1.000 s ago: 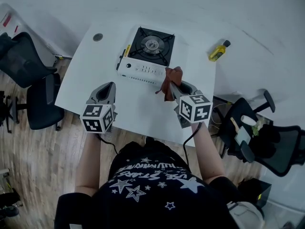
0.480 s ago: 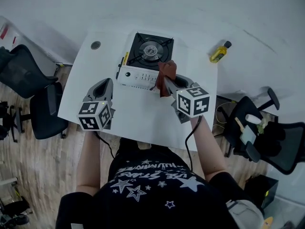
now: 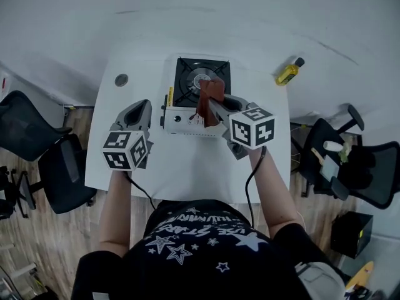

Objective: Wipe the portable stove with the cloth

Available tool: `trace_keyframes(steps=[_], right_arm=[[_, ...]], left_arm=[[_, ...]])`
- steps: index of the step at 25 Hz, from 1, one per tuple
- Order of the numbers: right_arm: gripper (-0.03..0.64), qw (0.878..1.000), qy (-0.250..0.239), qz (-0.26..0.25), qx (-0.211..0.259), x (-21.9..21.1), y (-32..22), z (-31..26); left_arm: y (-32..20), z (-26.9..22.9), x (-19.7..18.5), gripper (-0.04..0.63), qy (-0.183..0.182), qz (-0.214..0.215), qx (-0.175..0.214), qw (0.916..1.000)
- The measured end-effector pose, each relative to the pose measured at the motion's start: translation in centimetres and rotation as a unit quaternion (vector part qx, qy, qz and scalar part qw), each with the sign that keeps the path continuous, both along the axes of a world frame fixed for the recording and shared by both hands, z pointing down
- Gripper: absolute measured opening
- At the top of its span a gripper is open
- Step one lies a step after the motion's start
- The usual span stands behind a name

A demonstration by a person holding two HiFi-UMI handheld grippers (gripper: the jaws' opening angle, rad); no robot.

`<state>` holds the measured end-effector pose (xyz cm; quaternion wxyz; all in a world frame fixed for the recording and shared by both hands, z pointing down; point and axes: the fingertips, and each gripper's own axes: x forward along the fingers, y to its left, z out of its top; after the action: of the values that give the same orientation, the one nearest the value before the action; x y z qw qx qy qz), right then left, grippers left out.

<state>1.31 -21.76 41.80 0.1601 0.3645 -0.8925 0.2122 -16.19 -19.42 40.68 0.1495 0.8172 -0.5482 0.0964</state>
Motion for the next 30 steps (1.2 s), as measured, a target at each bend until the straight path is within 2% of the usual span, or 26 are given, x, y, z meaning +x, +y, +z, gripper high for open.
trace_keyframes(steps=[9,15,30], right_arm=[[0.060,1.000,0.021,0.001,-0.017,-4.4,-5.5,-0.3],[0.060,0.999,0.024,-0.001,-0.034,-7.3,-9.2,0.2],[0.060,0.994,0.078,-0.044,-0.060,-13.2,-17.5,4.2]], left_arm=[[-5.5,-0.6,-2.2,0.006,-0.002,0.027,0.007,0.9996],[-7.9,0.0,-3.1,0.006,-0.034,0.037,0.010,0.9987],[-13.9,3.5,-5.1,0.006,0.001,0.039,-0.018,0.9991]])
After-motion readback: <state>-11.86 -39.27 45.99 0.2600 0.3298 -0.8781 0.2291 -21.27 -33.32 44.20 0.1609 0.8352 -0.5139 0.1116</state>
